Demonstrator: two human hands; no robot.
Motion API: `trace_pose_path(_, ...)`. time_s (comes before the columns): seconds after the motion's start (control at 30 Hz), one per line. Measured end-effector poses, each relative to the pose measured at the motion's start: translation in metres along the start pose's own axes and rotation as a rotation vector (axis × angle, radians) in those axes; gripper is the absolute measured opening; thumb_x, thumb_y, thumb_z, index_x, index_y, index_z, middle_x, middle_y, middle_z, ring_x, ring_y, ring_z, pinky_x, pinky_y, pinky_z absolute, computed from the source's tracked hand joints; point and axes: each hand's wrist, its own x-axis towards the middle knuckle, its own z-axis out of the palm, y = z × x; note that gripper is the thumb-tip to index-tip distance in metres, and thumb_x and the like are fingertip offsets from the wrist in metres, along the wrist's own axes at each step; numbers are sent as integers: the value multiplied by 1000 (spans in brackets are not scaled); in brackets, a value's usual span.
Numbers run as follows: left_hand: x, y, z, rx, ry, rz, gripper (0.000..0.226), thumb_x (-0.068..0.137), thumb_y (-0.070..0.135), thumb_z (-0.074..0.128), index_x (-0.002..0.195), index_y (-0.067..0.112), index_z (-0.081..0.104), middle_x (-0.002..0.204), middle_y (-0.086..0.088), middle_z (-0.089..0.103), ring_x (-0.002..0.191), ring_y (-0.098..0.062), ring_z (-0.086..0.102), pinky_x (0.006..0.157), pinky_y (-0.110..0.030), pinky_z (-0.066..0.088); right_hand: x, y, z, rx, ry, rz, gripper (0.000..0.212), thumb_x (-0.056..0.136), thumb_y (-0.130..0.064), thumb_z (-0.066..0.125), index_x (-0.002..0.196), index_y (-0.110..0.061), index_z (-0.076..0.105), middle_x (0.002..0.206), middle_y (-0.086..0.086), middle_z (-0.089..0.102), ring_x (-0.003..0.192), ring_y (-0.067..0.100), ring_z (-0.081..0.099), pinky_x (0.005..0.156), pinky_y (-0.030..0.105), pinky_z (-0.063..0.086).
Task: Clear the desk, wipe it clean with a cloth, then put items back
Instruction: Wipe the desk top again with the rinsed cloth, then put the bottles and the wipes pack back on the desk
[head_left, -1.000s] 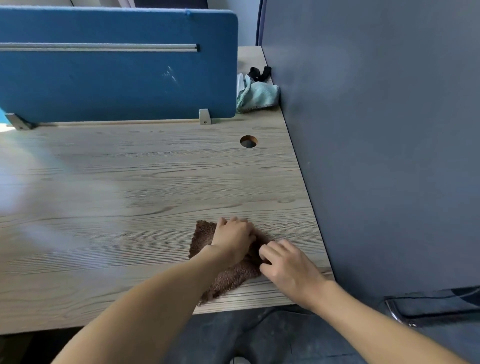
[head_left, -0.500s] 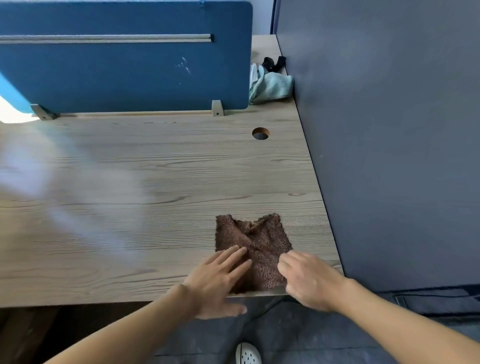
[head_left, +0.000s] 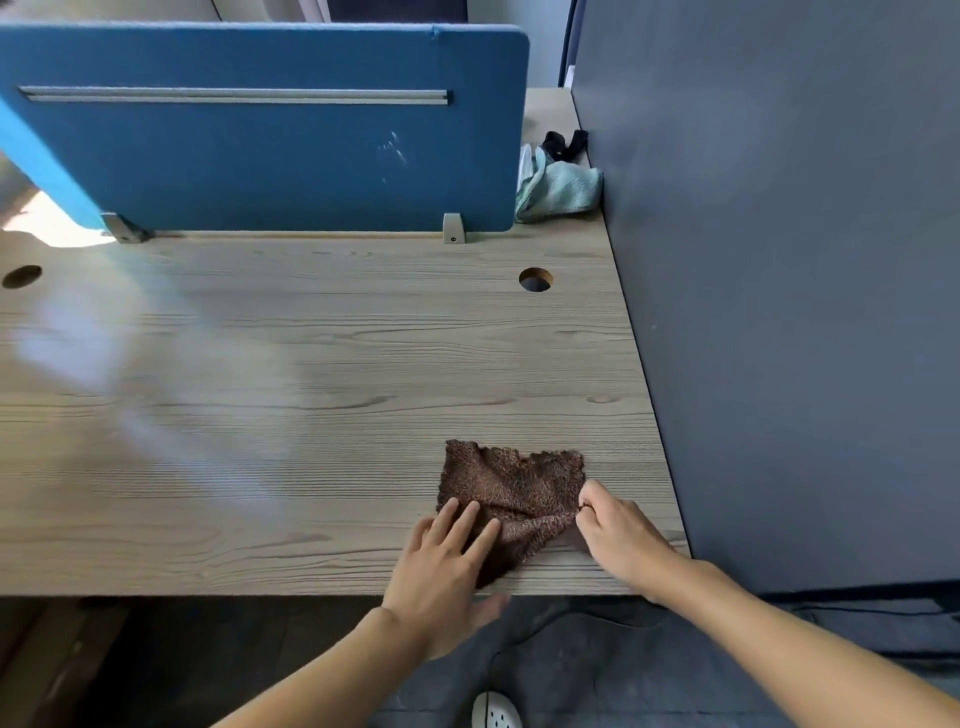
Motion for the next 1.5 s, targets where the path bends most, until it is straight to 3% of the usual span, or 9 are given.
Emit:
trace_pose_path(0.53,38,31,-22,-47,101,-162,6,59,26,65,61,20,66,99,-3,63,98,-31,63,79,-51,47,18,-7,-7,76,5,77,13,101,-21,44,93,-21,54,73,-1,55,59,13,45,55,30,34)
trace_pose_path(0.77,77,7,-83,-610,0,-410,27,86,29,52,65,12,60,65,-3,65,71,-30,66,66,-33,51,33,-8,-9,143,120,42,11,100,-18,50,98,-16,61,80,0,63,64,14,52,59,30,41)
trace_pose_path(0.9,108,-15,-87,-597,141,-539,27,94,30,50,113,18,64,116,-7,66,109,-31,61,92,-45,50,43,-14,-5,6,361,22,35,99,-23,54,133,-19,53,124,2,58,113,23,55,93,39,48)
trace_pose_path(1.0,93,-26,-70,-234,289,-260,43,95,20,50,138,18,49,141,-3,49,129,-27,45,105,-42,39,40,-9,-3,-390,438,-129,42,88,-14,64,129,-18,56,118,3,54,108,24,52,88,37,47)
trace_pose_path(1.13,57,-31,-25,6,239,253,32,79,18,54,106,24,69,116,2,65,109,-21,59,84,-29,55,33,3,6,-575,118,-325,51,97,-30,55,146,-21,42,144,3,39,133,26,39,105,42,37)
trace_pose_path(1.23,42,-26,-9,30,155,176,35,72,21,62,106,22,71,121,-5,65,114,-24,63,86,-28,57,25,12,10,-753,-94,-290,66,103,-38,38,159,-17,11,166,11,9,150,34,19,115,51,27)
trace_pose_path(1.33,33,-22,-10,59,126,141,46,75,21,42,111,19,71,123,-8,64,116,-28,62,89,-33,57,16,4,13,-798,-170,-232,77,88,-53,15,155,-17,26,160,14,10,142,42,35,103,64,36)
trace_pose_path(1.4,35,-19,-22,55,86,79,40,81,17,41,112,17,66,127,-7,56,121,-28,51,90,-36,56,21,2,9,-817,-217,-207,80,88,-61,-2,159,-24,0,165,8,-12,153,32,3,116,60,12)
trace_pose_path(1.5,43,-12,-41,-49,-57,-99,34,91,12,44,121,16,59,132,-7,45,123,-31,42,90,-41,50,22,-17,-4,-825,-245,-217,63,105,-50,17,158,-29,-8,166,2,-14,153,21,-8,120,53,-1)
